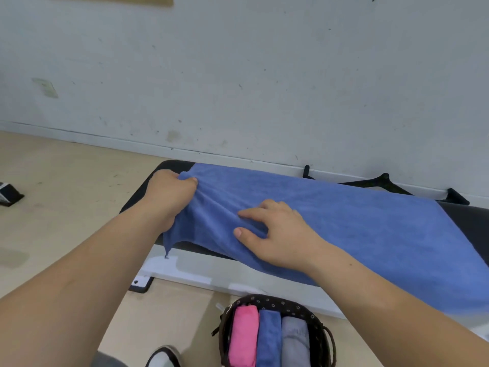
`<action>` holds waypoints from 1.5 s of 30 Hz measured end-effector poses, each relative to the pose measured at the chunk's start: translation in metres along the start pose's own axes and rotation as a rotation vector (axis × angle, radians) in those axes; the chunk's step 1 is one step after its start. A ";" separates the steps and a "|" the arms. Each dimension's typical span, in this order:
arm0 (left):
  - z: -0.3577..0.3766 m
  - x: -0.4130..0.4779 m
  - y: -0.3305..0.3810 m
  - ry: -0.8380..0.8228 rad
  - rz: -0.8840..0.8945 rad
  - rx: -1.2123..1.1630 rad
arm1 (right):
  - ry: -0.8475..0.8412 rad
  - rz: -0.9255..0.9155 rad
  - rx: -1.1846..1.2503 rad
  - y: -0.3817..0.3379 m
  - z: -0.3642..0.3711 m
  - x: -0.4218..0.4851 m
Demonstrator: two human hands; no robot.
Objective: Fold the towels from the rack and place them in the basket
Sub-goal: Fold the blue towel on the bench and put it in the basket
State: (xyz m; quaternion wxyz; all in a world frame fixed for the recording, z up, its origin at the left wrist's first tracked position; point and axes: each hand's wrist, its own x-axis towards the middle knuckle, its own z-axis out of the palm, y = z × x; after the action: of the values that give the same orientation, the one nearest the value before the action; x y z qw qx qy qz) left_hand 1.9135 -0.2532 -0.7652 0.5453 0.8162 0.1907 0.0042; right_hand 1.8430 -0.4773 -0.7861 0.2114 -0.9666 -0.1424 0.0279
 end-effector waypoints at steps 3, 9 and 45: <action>-0.008 -0.010 0.006 -0.109 -0.106 -0.217 | 0.161 0.035 0.245 0.002 -0.002 0.003; 0.027 -0.047 0.026 -0.429 0.007 -0.319 | 0.166 0.349 0.915 0.003 -0.022 0.001; 0.260 -0.126 0.137 -0.483 0.199 -0.249 | 0.345 0.743 1.233 0.144 -0.101 -0.130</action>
State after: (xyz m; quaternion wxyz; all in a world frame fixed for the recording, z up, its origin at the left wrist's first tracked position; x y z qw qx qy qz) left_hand 1.8946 -0.5699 -0.7234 0.6680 0.7349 -0.0278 -0.1135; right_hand 1.7674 -0.6802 -0.7551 0.7119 -0.6476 0.2711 0.0201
